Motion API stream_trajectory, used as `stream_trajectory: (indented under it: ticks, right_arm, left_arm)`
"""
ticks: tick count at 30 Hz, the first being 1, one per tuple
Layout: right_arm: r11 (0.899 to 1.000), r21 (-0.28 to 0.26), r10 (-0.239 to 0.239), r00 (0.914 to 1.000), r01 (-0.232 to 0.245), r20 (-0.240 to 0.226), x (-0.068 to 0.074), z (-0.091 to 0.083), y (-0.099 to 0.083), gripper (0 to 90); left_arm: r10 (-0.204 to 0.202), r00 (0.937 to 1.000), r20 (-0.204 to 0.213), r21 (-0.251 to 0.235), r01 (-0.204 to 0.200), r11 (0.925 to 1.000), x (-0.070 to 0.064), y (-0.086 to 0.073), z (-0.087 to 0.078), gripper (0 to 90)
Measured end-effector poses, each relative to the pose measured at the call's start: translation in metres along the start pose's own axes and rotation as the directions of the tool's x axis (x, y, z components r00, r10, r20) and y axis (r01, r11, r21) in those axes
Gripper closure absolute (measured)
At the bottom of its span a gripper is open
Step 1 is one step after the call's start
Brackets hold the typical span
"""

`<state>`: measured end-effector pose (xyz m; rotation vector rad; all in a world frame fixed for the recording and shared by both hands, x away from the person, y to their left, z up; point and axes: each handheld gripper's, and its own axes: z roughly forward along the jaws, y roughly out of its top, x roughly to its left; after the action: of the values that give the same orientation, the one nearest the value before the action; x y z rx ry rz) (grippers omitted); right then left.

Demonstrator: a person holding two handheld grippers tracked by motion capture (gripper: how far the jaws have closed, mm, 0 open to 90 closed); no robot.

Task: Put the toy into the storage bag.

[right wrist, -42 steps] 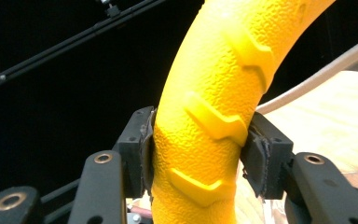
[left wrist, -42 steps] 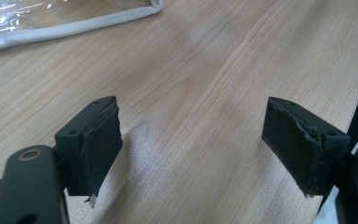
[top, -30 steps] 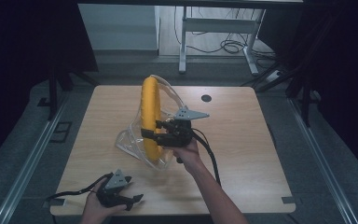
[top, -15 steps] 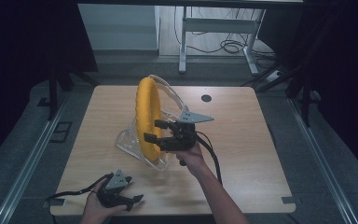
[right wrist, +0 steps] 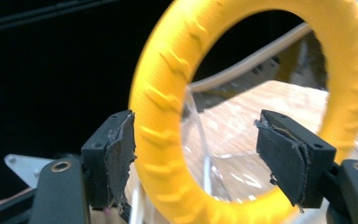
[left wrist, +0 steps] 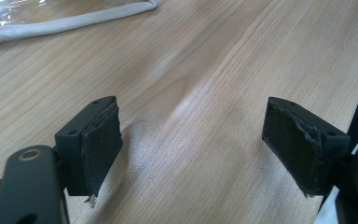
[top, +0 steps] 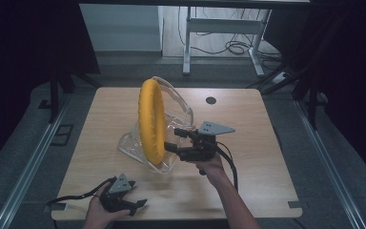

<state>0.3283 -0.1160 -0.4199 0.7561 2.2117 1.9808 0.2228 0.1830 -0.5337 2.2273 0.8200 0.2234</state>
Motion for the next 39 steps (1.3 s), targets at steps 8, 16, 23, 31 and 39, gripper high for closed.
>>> stream_trajectory:
  ticks: [8, 16, 23, 31, 39]
  right_arm:
    - [0.999, 0.034, -0.045, 0.9935, 0.042, 0.105, -0.009, -0.021, -0.013, 28.4]
    - [0.990, 0.120, -0.100, 0.9746, 0.077, 0.201, -0.015, -0.033, -0.036, 28.8]
    - [0.986, 0.159, -0.092, 0.9704, 0.057, 0.223, -0.019, -0.038, -0.058, 29.4]
    - [0.987, 0.156, -0.078, 0.9735, 0.044, 0.215, -0.021, -0.038, -0.062, 29.7]
    - [0.985, 0.166, -0.078, 0.9733, 0.042, 0.216, -0.019, -0.035, -0.064, 29.7]
  left_arm:
    - [-0.004, 1.0000, -0.002, 0.000, 0.004, 1.0000, 0.000, 0.000, 0.000, 19.5]
    - [-0.006, 1.0000, -0.005, 0.000, 0.006, 1.0000, 0.001, 0.001, 0.000, 19.5]
    - [-0.006, 1.0000, -0.007, 0.002, 0.006, 1.0000, 0.001, 0.001, 0.000, 19.5]
    - [-0.005, 0.9999, -0.009, -0.002, 0.005, 1.0000, 0.001, 0.001, -0.001, 19.5]
    - [-0.004, 1.0000, -0.008, -0.001, 0.004, 1.0000, 0.001, 0.001, -0.002, 19.5]
